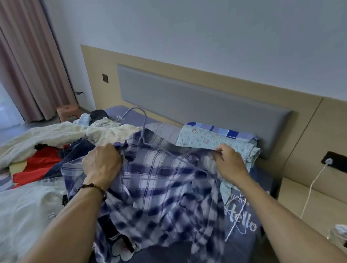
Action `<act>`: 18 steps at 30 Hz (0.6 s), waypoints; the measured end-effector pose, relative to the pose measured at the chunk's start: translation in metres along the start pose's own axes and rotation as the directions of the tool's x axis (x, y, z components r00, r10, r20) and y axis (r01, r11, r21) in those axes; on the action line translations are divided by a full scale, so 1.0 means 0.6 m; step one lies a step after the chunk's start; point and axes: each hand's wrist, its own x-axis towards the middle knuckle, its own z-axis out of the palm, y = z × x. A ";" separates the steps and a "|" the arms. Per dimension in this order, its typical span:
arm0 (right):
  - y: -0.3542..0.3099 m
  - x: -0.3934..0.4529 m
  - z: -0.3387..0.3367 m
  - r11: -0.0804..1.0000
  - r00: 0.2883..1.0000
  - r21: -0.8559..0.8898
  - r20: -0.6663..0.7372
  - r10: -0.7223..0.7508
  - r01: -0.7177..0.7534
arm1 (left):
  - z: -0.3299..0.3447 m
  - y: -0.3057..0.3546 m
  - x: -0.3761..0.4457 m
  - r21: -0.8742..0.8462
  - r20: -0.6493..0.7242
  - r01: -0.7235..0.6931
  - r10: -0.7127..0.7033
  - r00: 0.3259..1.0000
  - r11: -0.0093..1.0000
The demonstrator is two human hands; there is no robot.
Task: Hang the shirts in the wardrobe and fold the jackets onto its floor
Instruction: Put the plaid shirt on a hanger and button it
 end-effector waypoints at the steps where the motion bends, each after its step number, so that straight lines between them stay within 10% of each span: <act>1: -0.002 0.006 -0.011 0.997 0.995 -0.062 0.096 -0.035 0.041 | 0.004 -0.007 0.000 -0.019 0.018 0.031 -0.031 0.999 0.999; 8: -0.075 -0.018 -0.042 0.746 0.915 0.640 0.388 -0.109 -0.182 | 0.019 -0.004 -0.015 -0.244 0.255 0.237 -0.174 0.951 0.940; 12: -0.119 -0.037 -0.021 0.915 0.845 0.361 0.418 -0.333 0.182 | 0.016 0.021 -0.021 -0.315 0.241 0.139 -0.062 0.969 0.939; 15: -0.130 -0.034 -0.003 0.860 0.855 -0.067 0.174 -0.489 0.505 | 0.007 0.032 -0.023 -0.337 0.203 0.052 0.019 0.979 0.940; 18: -0.127 -0.024 0.010 0.823 0.856 -0.237 0.130 -0.500 0.517 | -0.007 0.037 -0.025 -0.368 0.167 -0.003 0.069 0.984 0.930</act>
